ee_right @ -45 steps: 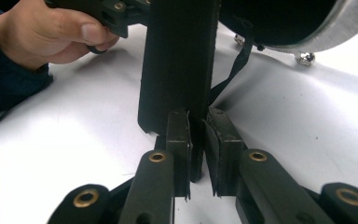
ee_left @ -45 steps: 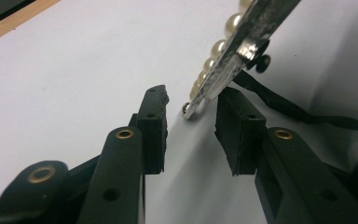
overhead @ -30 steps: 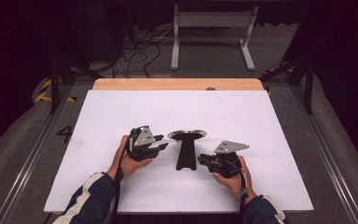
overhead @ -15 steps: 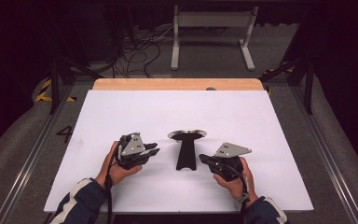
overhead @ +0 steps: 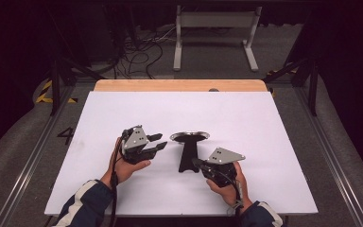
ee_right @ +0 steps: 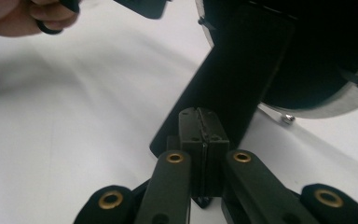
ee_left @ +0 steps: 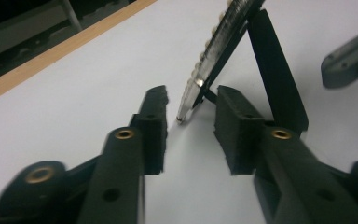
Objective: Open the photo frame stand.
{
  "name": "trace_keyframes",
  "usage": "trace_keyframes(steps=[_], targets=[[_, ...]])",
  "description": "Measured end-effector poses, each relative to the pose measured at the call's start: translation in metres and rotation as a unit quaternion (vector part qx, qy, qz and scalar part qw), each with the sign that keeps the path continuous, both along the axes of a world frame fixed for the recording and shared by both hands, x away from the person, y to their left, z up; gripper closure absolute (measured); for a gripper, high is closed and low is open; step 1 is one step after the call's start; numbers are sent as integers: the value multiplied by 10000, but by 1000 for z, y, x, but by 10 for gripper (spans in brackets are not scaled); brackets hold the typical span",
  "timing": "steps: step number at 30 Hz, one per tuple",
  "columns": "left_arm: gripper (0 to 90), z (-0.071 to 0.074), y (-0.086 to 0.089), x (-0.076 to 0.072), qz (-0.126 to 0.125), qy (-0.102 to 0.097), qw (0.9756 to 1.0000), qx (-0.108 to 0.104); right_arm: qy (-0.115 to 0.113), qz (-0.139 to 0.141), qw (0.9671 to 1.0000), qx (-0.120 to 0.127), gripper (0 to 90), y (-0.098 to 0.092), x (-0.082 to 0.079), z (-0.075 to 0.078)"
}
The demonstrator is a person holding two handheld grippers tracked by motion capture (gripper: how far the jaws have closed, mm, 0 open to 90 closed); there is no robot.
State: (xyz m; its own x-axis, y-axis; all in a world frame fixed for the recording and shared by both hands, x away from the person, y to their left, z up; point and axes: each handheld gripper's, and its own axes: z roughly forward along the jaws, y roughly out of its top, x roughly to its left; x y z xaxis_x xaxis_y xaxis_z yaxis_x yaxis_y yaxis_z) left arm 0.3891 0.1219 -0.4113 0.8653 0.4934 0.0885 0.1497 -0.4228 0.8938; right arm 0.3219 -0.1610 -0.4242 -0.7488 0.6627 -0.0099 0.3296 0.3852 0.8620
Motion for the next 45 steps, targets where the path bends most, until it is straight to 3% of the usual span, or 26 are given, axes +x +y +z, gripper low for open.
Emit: trace_keyframes(steps=[4,6,9,11,14,16,18,22,26,32,36,40,45], targets=[[580,-3,-12,6,-131,-149,9996,216,13,48,10000,33,900,14,1,-5],[561,-7,-17,11,-116,-116,9996,229,81,75,9999,129,900,20,3,-7],[551,-16,-22,19,-129,-73,9993,352,93,97,9999,37,900,30,3,-11],[544,-21,-24,23,-69,65,9997,242,87,101,9999,-7,900,37,2,-14],[597,-24,-26,26,-23,60,9996,262,-35,-50,10000,-18,900,43,1,-17],[635,-25,-26,26,-119,75,9996,253,-94,-179,9998,-52,900,48,2,-21],[724,-24,-27,24,-159,24,9994,305,-162,-242,9995,-138,900,52,2,-23],[744,-23,-25,24,-162,24,9992,353,-75,-293,9993,-210,900,58,4,-28],[769,-22,-24,21,-114,-18,9989,447,-230,-291,9982,-462,900,65,0,-34],[766,-22,-25,22,-127,-65,9991,408,-192,-292,9980,-523,900,67,0,-36],[682,-24,-30,24,-115,-92,9991,390,-183,-293,9984,-457,900,69,-1,-35],[699,-24,-32,25,-174,-98,9993,314,-240,-292,9976,-585,900,70,0,-35],[723,-24,-33,23,-221,-119,9991,356,-324,-353,9974,-533,900,67,1,-32]])
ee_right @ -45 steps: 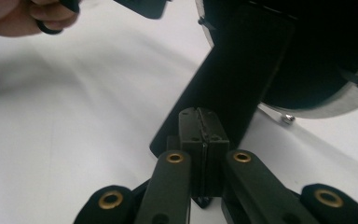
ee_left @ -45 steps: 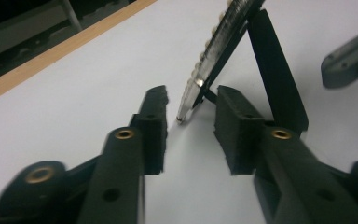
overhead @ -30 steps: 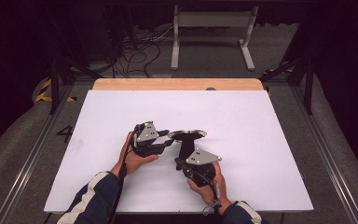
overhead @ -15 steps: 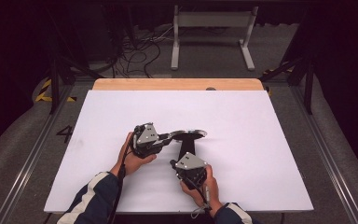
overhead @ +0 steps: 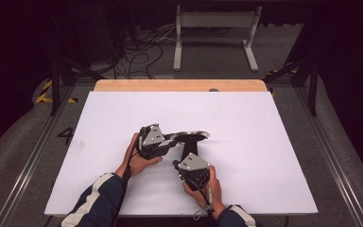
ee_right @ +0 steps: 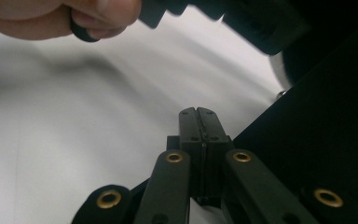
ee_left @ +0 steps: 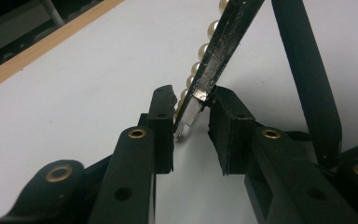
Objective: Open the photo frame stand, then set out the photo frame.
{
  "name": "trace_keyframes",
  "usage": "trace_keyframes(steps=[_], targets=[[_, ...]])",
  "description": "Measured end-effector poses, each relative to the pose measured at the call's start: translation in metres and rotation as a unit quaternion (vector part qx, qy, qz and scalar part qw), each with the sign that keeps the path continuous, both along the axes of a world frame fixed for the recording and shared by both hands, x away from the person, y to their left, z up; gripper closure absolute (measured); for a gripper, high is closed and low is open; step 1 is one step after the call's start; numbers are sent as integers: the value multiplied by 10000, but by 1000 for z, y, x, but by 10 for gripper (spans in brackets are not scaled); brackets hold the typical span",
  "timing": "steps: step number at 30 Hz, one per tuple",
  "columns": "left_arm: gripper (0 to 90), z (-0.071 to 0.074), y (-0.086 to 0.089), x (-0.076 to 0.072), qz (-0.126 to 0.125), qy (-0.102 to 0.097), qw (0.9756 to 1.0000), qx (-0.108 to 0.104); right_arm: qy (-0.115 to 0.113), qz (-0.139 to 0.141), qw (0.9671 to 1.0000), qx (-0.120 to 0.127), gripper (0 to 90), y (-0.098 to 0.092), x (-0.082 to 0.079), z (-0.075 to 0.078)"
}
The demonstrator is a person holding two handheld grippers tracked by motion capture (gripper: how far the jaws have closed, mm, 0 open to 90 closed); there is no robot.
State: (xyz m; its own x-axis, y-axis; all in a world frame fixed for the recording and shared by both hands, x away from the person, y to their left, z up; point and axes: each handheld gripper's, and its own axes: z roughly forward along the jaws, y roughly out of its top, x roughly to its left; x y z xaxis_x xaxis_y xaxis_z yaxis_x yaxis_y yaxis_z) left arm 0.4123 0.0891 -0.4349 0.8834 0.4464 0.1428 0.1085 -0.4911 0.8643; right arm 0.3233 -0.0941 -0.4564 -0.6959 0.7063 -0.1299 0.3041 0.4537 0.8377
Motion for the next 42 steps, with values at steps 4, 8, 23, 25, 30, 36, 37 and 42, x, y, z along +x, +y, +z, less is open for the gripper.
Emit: trace_keyframes(steps=[4,8,23,25,30,36,37,42], targets=[[749,1,0,-3,-37,-77,9999,121,-1,-62,9999,-92,900,1,1,1],[759,2,-1,-4,2,-137,9997,179,41,-60,9999,-120,900,-1,4,-2],[770,2,-4,-8,125,-264,9993,243,142,-75,9998,-122,900,-1,4,-1],[769,1,-4,-9,146,-255,9993,216,137,-61,9998,-165,900,2,2,-2],[766,0,-3,-8,123,-197,9996,135,160,-61,9997,-171,900,3,4,-3],[749,-2,-3,-5,144,-126,9998,81,138,-97,9998,-143,900,1,5,-2],[728,-3,-4,-4,168,-126,9997,140,138,-97,9998,-143,900,1,5,-2],[761,-7,-7,-2,153,-36,9996,229,164,-108,9997,-159,900,2,5,-3]])
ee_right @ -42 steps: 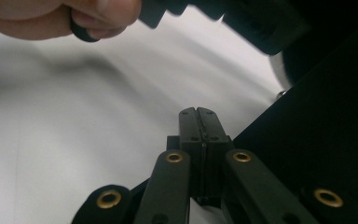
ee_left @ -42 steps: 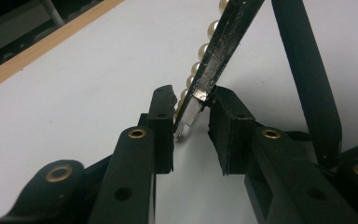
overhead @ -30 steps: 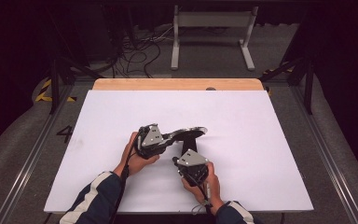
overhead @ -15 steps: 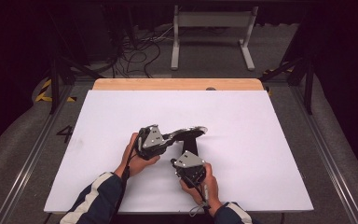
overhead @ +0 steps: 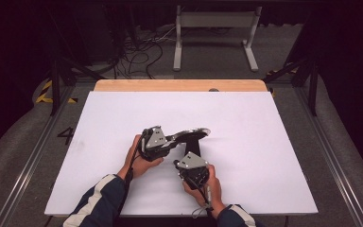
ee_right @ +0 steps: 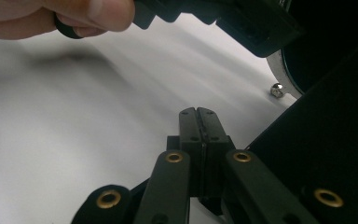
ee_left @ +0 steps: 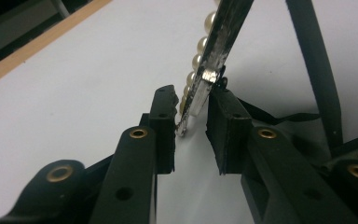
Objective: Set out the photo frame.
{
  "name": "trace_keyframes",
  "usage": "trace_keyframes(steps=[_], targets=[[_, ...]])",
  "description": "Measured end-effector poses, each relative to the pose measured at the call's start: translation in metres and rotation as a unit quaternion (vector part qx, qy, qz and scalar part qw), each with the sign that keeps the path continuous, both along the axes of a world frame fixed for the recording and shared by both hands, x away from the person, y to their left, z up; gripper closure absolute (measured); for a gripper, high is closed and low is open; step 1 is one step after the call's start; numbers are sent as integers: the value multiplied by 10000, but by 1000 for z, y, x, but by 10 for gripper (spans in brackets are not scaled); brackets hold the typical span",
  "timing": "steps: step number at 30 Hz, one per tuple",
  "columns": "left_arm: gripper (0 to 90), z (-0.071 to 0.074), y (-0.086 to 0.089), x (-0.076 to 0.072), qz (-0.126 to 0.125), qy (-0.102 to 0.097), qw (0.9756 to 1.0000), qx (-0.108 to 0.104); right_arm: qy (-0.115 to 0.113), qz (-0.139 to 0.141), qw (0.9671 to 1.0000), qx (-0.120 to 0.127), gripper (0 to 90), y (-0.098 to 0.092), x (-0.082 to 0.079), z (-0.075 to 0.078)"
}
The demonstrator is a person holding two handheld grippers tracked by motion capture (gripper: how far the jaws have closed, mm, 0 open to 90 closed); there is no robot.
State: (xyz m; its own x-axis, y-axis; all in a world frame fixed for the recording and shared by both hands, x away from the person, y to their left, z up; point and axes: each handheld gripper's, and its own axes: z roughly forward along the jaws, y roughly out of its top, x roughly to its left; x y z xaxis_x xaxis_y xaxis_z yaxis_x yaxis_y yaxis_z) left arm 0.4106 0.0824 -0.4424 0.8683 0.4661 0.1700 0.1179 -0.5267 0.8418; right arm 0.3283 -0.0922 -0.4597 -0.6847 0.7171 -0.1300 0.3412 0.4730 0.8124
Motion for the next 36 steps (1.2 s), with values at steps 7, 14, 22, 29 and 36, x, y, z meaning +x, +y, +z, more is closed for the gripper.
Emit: trace_keyframes(steps=[7,14,22,29,36], targets=[[783,3,-1,-5,65,-154,9995,258,-53,-104,9999,-53,900,-3,-1,1],[799,4,0,-10,63,-209,9991,367,-13,-162,9998,-69,900,-6,-2,2],[805,4,2,-12,32,-202,9990,405,66,-134,9999,-45,900,-9,-2,2],[808,5,2,-14,-30,-209,9986,492,118,-118,9998,-60,900,-14,-1,2],[805,4,2,-15,-35,-154,9991,401,109,-189,9998,-37,900,-20,0,1]])
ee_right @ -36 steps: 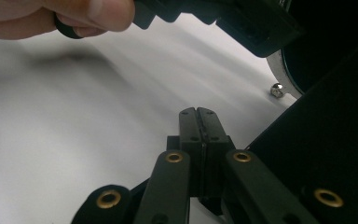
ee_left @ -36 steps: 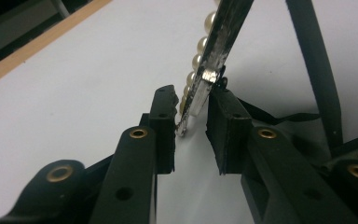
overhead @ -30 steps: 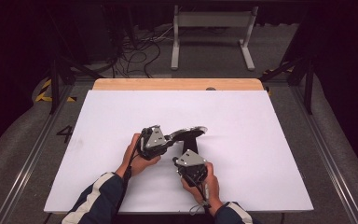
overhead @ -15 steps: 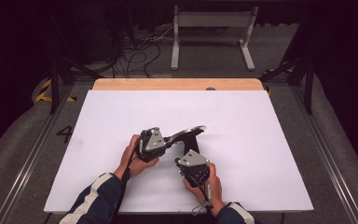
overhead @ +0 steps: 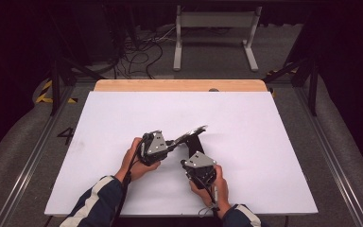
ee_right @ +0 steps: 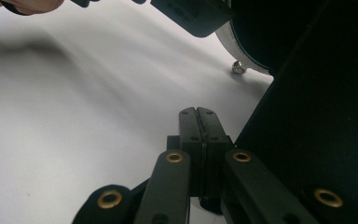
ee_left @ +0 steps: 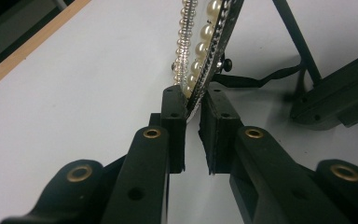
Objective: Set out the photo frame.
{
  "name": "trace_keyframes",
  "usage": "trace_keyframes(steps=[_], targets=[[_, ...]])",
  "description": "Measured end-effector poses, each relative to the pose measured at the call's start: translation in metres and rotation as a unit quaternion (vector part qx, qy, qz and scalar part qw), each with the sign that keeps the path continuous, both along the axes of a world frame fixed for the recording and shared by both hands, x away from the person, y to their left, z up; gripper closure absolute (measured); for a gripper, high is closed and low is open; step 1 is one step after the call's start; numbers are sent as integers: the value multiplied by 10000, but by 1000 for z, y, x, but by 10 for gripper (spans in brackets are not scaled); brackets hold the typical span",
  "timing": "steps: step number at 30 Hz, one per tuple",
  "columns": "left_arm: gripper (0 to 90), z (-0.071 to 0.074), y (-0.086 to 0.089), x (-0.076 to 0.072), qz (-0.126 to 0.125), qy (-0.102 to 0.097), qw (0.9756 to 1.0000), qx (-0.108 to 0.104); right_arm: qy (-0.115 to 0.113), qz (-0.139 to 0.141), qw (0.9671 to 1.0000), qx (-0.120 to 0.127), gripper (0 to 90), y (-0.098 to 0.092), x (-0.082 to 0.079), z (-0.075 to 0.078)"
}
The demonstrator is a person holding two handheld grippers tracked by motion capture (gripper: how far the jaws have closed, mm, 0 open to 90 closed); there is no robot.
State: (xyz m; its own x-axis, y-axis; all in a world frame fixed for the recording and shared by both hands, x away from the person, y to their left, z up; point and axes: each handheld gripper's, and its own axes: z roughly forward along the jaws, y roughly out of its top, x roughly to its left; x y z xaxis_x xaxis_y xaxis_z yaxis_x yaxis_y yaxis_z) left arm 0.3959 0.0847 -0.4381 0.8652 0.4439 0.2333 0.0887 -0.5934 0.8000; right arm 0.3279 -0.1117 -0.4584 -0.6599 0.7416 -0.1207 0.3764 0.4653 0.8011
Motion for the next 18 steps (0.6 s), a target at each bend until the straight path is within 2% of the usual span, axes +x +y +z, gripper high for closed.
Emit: trace_keyframes(steps=[3,6,12,15,16,17,18], targets=[[792,-1,1,1,17,37,9999,-123,12,-11,10000,7,900,0,0,0],[734,-2,2,3,48,65,9996,-261,54,-27,10000,42,900,-1,1,0],[678,-5,-3,6,115,55,9995,-298,64,68,9999,86,900,1,1,0],[694,-6,-5,8,131,65,9994,-316,60,73,9999,104,900,3,0,0],[773,-6,-4,8,22,105,9995,-295,47,69,9999,103,900,2,1,0],[781,-5,-6,6,12,-32,9999,-130,59,49,9999,101,900,2,1,0],[789,-5,-6,6,12,-32,9999,-130,59,49,9999,101,900,2,1,0]])
